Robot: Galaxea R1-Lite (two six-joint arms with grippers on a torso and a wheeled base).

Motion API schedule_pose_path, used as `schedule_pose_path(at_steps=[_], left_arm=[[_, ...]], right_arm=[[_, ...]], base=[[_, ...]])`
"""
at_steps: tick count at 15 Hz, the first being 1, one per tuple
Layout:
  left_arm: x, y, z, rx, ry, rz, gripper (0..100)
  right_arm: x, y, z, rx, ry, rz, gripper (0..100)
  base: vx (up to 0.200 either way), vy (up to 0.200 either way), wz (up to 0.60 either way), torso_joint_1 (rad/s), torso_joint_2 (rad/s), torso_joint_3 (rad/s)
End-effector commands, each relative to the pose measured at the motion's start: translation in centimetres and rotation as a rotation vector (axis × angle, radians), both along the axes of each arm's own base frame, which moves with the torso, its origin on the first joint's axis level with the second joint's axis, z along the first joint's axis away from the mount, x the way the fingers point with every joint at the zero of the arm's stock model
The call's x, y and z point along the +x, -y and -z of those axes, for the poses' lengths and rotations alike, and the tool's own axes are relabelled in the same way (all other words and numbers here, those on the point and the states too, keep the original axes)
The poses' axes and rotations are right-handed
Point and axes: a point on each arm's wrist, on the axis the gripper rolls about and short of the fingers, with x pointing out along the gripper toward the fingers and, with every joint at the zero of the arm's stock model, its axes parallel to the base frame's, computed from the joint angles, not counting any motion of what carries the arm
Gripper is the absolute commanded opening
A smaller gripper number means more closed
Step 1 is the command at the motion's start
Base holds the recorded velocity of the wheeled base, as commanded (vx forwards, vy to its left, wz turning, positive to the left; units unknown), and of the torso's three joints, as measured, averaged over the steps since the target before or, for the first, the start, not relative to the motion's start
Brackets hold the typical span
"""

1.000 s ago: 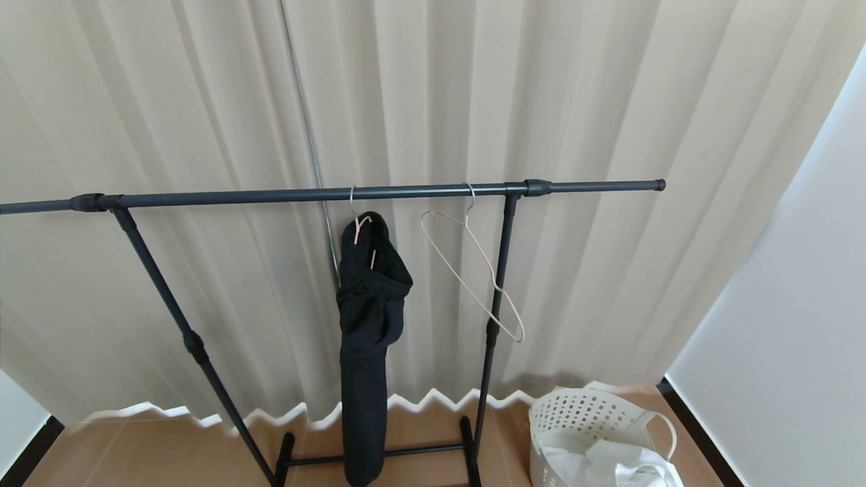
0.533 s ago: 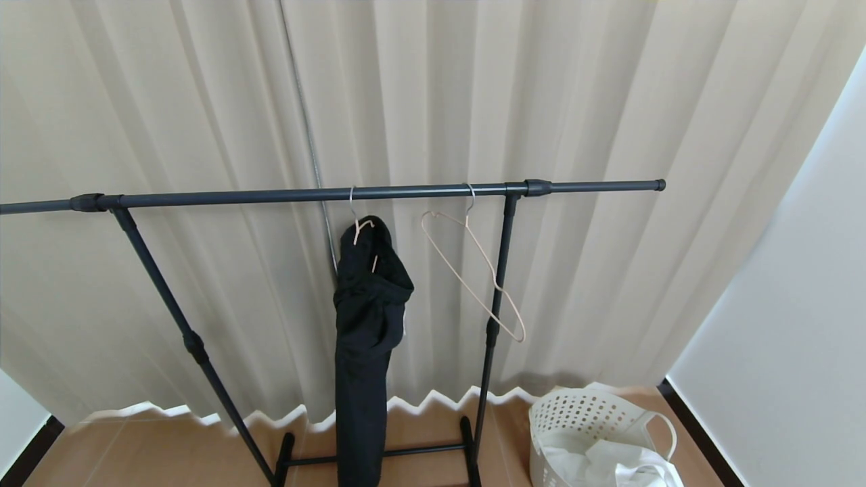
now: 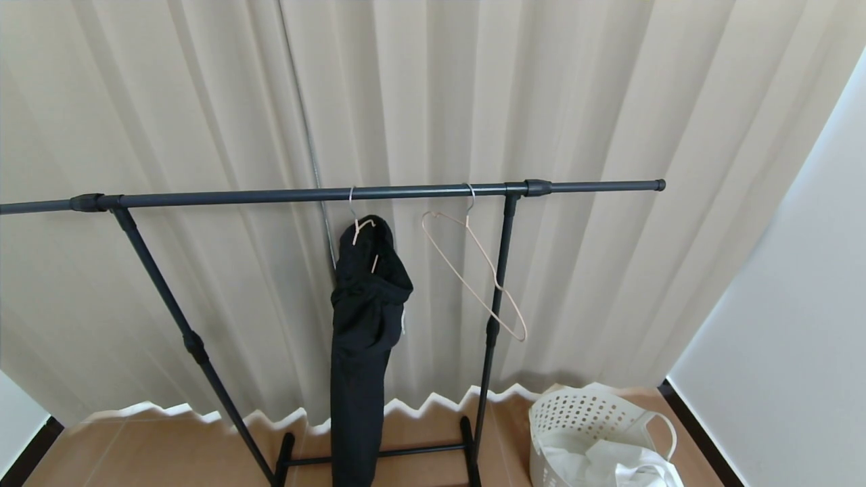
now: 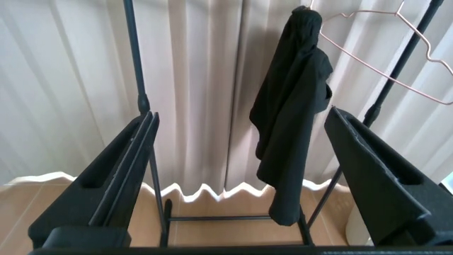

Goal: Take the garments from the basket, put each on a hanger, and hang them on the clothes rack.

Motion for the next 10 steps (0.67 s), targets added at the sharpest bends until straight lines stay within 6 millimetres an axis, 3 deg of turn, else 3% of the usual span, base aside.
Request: schedule_pose_path(at_steps=[1, 10], left_arm=[[0.01, 0.0, 0.0, -0.001, -0.001, -0.001, 100], [0.01, 0.0, 0.0, -0.001, -0.001, -0.001, 100]], right_arm=[[0.01, 0.0, -0.02, 0.0, 0.0, -0.001, 100], [0.01, 0.0, -0.02, 0.006, 0.0, -0.001, 100]], base=[[0.0, 0.0, 0.0, -0.071, 0.13, 0.095], [0.0, 0.0, 0.0, -0.136, 0.32, 0.177]])
